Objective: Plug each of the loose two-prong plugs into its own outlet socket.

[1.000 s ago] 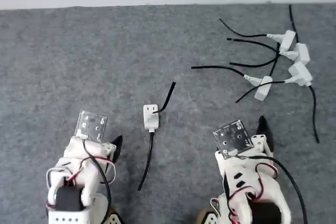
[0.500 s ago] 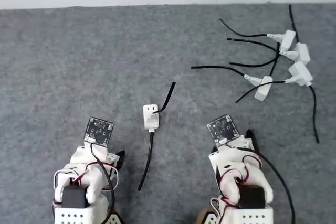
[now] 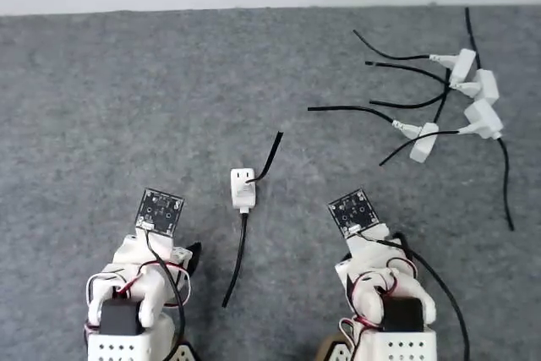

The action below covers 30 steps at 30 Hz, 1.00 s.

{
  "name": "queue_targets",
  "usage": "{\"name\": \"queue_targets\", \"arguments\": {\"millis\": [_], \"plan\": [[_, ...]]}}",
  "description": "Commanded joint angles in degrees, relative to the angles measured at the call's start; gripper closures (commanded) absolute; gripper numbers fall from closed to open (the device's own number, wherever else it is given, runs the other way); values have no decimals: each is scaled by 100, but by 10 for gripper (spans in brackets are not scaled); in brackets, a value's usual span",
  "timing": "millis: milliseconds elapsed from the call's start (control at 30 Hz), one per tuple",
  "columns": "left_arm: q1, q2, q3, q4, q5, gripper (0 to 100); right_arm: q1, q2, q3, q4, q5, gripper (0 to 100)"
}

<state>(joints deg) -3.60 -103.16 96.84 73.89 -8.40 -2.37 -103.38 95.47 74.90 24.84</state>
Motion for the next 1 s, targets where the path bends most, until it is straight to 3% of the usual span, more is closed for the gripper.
{"name": "queue_targets", "arguments": {"millis": [0,267,967], "plan": [[-44,-97,-40,-141,-62,767,400,-57,97,48,-9,691],[-35,-97,-40,-141,-62,767,1622,-57,97,48,-9,690],[-35,-97,-40,-141,-62,767,1675,-57,97,48,-18,690]]}}
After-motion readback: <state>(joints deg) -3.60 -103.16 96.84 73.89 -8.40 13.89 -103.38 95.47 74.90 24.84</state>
